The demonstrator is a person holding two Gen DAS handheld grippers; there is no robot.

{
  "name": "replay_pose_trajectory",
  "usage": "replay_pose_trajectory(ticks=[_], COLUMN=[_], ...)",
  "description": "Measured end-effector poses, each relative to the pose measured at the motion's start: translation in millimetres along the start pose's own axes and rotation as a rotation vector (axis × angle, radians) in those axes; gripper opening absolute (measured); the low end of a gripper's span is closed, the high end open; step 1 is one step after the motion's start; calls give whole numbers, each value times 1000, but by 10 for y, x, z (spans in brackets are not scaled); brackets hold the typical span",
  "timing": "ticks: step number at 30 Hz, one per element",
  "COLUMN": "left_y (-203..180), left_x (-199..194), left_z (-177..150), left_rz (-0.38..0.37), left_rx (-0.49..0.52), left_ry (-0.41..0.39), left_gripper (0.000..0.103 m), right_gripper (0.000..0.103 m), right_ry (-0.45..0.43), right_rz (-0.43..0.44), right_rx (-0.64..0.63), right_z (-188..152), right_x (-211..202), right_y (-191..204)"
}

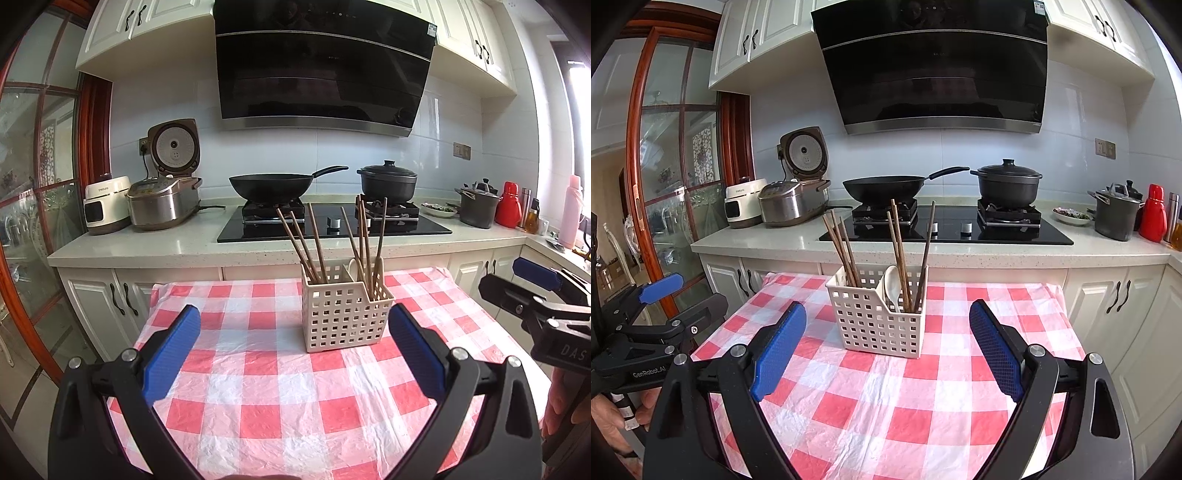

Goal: Organize utensils

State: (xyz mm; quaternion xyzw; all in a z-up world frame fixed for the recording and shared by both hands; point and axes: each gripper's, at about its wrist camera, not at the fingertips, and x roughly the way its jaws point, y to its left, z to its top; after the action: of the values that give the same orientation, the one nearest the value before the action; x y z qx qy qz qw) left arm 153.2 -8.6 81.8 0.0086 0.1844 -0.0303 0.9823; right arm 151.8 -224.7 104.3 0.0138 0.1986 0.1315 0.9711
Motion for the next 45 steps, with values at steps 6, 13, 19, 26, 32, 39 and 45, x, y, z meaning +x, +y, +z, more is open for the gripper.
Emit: replay_pose_trajectory(ticks=[6,13,19,26,32,39,45], left_y=[0,13,11,12,10,14,1], left_x=[-5,6,1,1,-2,1,-7], left_z=[-8,-4,-7,-12,-14,-19,-33], left_rz=[-4,-6,-10,-12,-13,-12,-13], left_rx=[-1,-4,-7,-11,-12,-12,-14], left_ry=[7,7,9,11,11,11,14], left_gripper=[98,98,98,98,98,98,98], right_gripper=[85,85,85,85,85,85,85], right_ry=[3,4,8,10,11,11,15], right_rz=[1,1,4,3,4,5,6], right_rx=[-3,-3,-3,-2,-2,-3,-1], right_z=[-7,-10,-19,-35,-38,-49,-72], right_x=[9,17,19,19,19,22,18], right_y=[9,15,18,23,25,33,53])
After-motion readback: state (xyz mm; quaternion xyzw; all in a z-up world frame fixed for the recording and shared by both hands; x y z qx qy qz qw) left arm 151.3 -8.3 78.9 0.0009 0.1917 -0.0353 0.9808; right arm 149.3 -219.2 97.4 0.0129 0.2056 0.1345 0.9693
